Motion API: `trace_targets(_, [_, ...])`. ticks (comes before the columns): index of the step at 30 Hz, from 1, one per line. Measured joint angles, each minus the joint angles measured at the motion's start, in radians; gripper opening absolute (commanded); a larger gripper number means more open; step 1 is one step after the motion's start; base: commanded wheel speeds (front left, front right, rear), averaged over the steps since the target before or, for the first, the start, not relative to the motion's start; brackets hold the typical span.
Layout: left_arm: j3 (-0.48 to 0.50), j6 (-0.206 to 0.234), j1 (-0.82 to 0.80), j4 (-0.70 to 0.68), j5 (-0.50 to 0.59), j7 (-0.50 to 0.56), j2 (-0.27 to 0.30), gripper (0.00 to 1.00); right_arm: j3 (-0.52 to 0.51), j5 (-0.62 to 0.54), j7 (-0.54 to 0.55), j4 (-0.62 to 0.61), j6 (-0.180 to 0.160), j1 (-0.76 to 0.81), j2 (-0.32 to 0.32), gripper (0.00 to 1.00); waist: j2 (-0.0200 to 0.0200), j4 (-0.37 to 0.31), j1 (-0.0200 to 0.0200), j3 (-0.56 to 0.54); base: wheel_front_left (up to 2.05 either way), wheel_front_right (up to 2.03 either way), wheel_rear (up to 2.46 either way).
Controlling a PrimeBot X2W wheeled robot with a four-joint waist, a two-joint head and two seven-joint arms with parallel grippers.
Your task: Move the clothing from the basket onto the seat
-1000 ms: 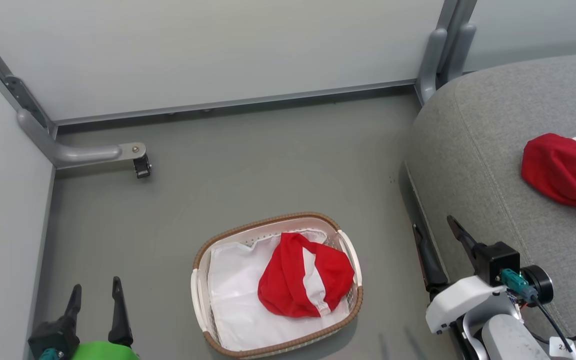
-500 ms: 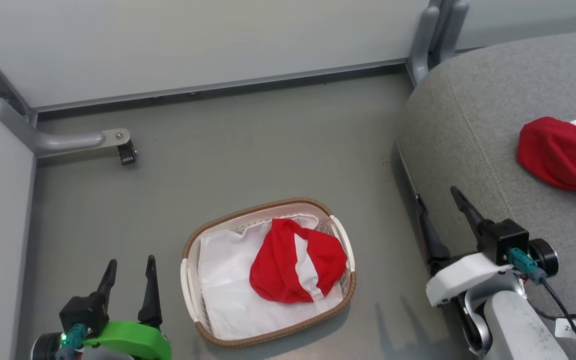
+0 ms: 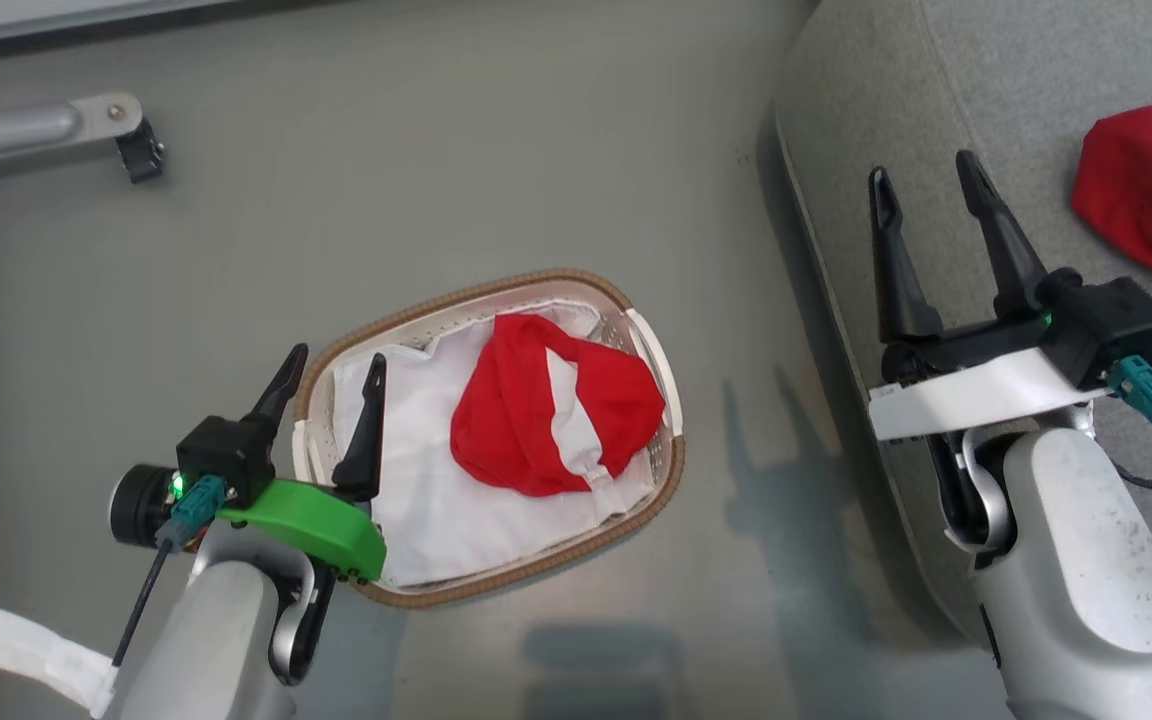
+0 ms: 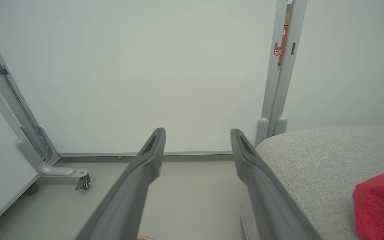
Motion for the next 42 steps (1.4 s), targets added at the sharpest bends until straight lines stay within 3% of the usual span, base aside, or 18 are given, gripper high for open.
trace_targets(11, [-0.219,0.0,-0.206,0.127,-0.089,0.0,0.141,1.0,0.051,0.083,0.0,-0.129,0.0,-0.123,-0.001,1.0,0.0,-0.072,0.0,0.215,0.0,0.0,0.0])
trace_targets(17, [-0.342,0.0,-0.321,0.211,-0.134,0.0,0.181,1.0,0.066,0.106,0.0,-0.189,0.0,-0.159,-0.001,1.0,0.0,-0.122,0.0001,0.317,0.0,0.0,0.0])
trace_targets(29, [-0.704,0.0,-0.506,0.28,-0.346,0.0,0.238,1.0,0.069,0.132,0.0,-0.234,0.0,-0.19,-0.001,1.0,0.0,-0.207,0.0002,0.483,0.0,0.0,0.0])
trace_targets(33, [-0.827,0.0,-0.552,0.283,-0.35,0.0,0.248,1.0,0.061,0.133,0.0,-0.235,0.0,-0.192,-0.001,1.0,0.0,-0.223,0.0002,0.521,0.0,0.0,0.0])
trace_targets(42, [-0.928,0.0,-0.623,0.379,-0.32,0.0,0.229,1.0,0.045,0.133,0.0,-0.241,0.0,-0.194,0.0,1.0,0.0,-0.22,0.0001,0.554,0.0,0.0,0.0])
